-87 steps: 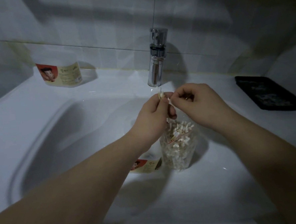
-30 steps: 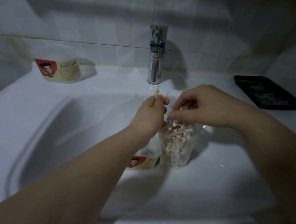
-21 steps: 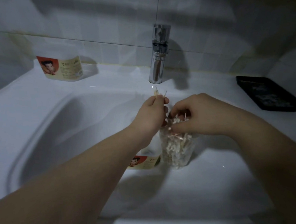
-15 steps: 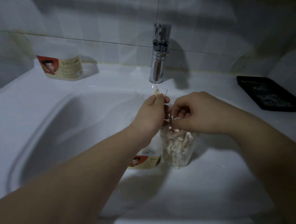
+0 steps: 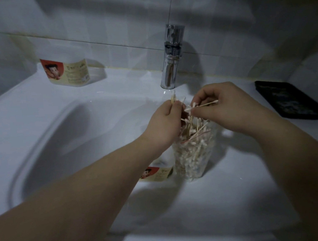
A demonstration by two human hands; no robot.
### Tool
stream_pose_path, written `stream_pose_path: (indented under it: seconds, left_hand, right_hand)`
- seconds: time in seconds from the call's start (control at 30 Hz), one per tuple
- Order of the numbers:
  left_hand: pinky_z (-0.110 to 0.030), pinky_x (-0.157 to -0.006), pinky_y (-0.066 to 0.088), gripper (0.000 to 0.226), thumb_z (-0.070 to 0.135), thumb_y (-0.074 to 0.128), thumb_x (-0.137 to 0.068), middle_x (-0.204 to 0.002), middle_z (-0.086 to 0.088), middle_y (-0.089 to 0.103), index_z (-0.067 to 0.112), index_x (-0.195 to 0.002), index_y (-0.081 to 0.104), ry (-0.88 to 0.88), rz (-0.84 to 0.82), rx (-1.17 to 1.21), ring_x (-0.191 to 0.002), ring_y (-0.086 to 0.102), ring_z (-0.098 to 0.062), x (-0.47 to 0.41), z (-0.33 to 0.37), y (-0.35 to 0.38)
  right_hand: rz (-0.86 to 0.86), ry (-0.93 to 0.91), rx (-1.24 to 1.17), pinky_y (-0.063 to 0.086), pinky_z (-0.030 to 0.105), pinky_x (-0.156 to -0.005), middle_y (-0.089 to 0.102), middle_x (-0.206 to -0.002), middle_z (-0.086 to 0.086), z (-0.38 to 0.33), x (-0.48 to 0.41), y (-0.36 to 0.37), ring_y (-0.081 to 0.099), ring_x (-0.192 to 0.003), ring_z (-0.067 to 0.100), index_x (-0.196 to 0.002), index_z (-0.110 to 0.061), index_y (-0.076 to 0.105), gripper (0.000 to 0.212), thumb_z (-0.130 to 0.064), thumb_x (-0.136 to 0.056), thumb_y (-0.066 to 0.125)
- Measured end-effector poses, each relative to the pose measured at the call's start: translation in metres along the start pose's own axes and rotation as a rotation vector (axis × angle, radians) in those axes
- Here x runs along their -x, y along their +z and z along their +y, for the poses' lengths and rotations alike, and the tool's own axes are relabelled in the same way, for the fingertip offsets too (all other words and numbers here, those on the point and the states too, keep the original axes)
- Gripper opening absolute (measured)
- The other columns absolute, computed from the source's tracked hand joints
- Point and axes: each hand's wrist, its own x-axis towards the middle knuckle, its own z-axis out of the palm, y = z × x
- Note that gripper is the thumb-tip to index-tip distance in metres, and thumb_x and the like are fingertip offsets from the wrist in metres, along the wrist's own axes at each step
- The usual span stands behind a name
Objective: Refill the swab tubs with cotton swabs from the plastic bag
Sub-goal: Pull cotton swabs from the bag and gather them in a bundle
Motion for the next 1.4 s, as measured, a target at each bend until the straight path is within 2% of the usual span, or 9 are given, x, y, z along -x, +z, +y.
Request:
stream_pose_path:
  seconds: [0.1,0.27,0.43,0.6,0.73,0.97,1.13,1.27,1.4]
  left_hand:
    - [-0.045,-0.083,0.053,0.038,0.036,0.038,-0.108,-0.097,-0.014,0.070,0.008,-0.104,0.063,0.049,-0.005,-0.085,-0.088,0.065,-0.028,0.002,-0.001,0.001]
    - [-0.036,-0.078,0.047,0.037,0.033,0.038,-0.109,-0.093,-0.013,0.065,0.004,-0.108,0.061,0.099,-0.043,-0.149,-0.082,0.059,-0.022,0.006,0.003,-0.001]
    - [-0.035,-0.083,0.048,0.037,0.032,0.038,-0.109,-0.101,-0.011,0.070,0.010,-0.110,0.067,0.116,-0.127,-0.225,-0.091,0.063,-0.021,0.008,0.004,-0.001]
    - [-0.033,-0.068,0.048,0.025,0.029,0.048,-0.105,-0.085,-0.007,0.067,0.014,-0.106,0.068,0.091,-0.183,-0.180,-0.073,0.059,-0.015,0.008,0.003,-0.002]
    - [-0.043,-0.079,0.054,0.017,0.022,0.054,-0.102,-0.095,-0.016,0.072,0.011,-0.108,0.066,0.139,-0.175,-0.253,-0.079,0.063,-0.019,0.007,0.000,-0.001]
    - [-0.056,-0.087,0.056,0.028,0.031,0.054,-0.102,-0.094,-0.020,0.072,0.007,-0.099,0.069,0.053,-0.140,-0.170,-0.090,0.070,-0.036,0.008,-0.001,-0.001]
    - [-0.051,-0.093,0.057,0.025,0.033,0.048,-0.106,-0.095,0.003,0.073,0.018,-0.107,0.067,-0.032,-0.119,-0.039,-0.095,0.071,-0.027,0.010,0.004,0.002]
    - [-0.042,-0.076,0.058,0.026,0.029,0.044,-0.108,-0.093,0.007,0.072,0.012,-0.114,0.063,-0.029,-0.114,0.030,-0.080,0.062,-0.021,0.011,0.006,0.002]
    - [-0.016,-0.052,0.045,0.023,0.031,0.041,-0.109,-0.097,0.008,0.073,0.018,-0.108,0.060,-0.041,-0.081,0.046,-0.061,0.056,-0.002,0.009,0.006,0.002]
  right_hand:
    - [0.004,0.000,-0.044,0.056,0.037,-0.072,0.073,-0.072,-0.001,0.000,0.000,0.001,0.072,-0.073,0.021,-0.077,-0.022,0.073,0.011,-0.018,-0.078,0.083]
    - [-0.001,0.000,-0.095,0.042,0.014,-0.051,0.071,-0.064,-0.005,0.000,0.000,0.001,0.061,-0.050,0.001,-0.080,-0.020,0.073,0.010,-0.015,-0.082,0.082]
    - [-0.010,0.033,-0.081,0.048,0.026,-0.053,0.074,-0.066,0.003,0.003,-0.001,0.003,0.069,-0.057,0.009,-0.082,-0.021,0.074,0.012,-0.011,-0.081,0.081]
    - [-0.004,0.047,-0.141,0.051,0.027,-0.053,0.075,-0.069,0.008,0.003,-0.001,0.001,0.070,-0.061,0.018,-0.086,-0.017,0.074,0.014,-0.009,-0.080,0.083]
    - [-0.015,0.032,-0.141,0.052,0.028,-0.054,0.075,-0.069,0.009,0.002,0.000,0.001,0.070,-0.059,0.016,-0.086,-0.015,0.073,0.014,-0.004,-0.081,0.081]
    - [-0.015,0.076,-0.144,0.051,0.033,-0.057,0.074,-0.067,0.011,0.005,-0.001,-0.006,0.061,-0.050,0.015,-0.093,-0.014,0.071,0.017,-0.001,-0.083,0.077]
    - [-0.013,0.074,-0.133,0.050,0.032,-0.057,0.073,-0.067,0.011,0.003,0.001,-0.008,0.060,-0.052,0.016,-0.091,-0.016,0.073,0.017,-0.003,-0.082,0.077]
    - [0.006,0.085,-0.107,0.051,0.033,-0.058,0.073,-0.065,0.010,0.004,0.001,-0.009,0.061,-0.053,0.018,-0.086,-0.015,0.072,0.013,-0.005,-0.082,0.078]
    - [-0.016,0.095,-0.113,0.052,0.030,-0.054,0.072,-0.063,0.008,0.001,0.002,-0.009,0.062,-0.051,0.015,-0.085,-0.008,0.071,0.012,-0.003,-0.081,0.080]
